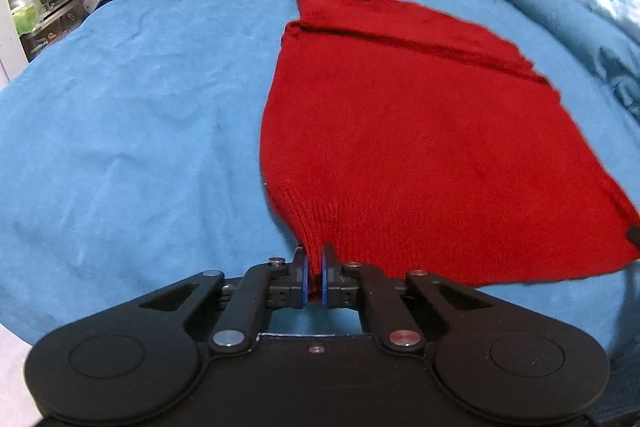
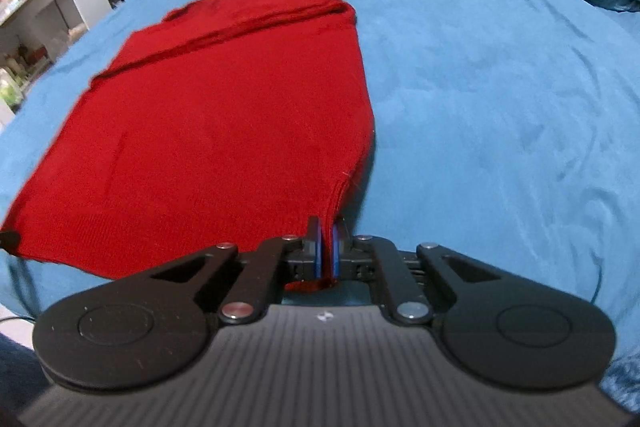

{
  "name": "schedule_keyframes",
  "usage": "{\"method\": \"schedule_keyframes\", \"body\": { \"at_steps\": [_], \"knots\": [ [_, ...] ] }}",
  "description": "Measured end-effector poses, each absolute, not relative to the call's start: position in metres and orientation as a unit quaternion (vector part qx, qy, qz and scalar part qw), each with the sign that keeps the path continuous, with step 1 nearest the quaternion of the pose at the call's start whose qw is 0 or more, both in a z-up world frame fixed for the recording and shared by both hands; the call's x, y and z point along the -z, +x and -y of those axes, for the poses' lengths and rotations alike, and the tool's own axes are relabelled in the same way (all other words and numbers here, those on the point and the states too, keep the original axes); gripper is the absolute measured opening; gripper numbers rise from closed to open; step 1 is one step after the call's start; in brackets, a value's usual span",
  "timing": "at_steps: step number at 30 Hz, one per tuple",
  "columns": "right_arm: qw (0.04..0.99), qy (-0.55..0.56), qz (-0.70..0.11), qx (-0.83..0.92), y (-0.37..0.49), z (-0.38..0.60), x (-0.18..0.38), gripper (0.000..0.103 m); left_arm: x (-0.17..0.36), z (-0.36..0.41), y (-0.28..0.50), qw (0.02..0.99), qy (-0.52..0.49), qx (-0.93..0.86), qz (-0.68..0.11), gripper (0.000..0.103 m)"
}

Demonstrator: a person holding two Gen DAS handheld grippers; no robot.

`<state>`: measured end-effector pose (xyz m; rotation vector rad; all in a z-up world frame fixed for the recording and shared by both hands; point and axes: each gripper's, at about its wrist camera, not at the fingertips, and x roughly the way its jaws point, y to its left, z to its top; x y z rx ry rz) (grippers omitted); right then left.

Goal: Fold small clothes
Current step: 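Grasp the hem with both grippers and lift it toward the collar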

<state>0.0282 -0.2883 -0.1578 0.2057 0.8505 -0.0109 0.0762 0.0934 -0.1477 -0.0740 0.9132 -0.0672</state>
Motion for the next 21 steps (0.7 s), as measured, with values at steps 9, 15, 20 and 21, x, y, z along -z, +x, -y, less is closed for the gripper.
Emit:
{"method": "schedule_keyframes", "body": {
  "at_steps": [9,15,20,21],
  "knots": [
    [0.912,0.209,-0.351,-0.050,0.051,0.325,0.085,0.020,0.066,-0.105,0.103,0.920,-0.124,0.056,-0.368,0.005],
    [0.908,0.275,-0.307,-0.076,0.143,0.351,0.037,0.020,0.022,-0.104,0.204,0.935,-0.151,0.080,-0.312,0.005],
    [0.912,0.286,-0.287,-0.063,0.258,0.361,0.016,0.020,0.015,-0.097,0.320,0.942,-0.164,0.059,-0.288,0.005],
    [0.912,0.290,-0.286,-0.058,0.279,0.362,0.017,0.020,0.018,-0.096,0.340,0.941,-0.168,0.057,-0.287,0.005]
  ]
}}
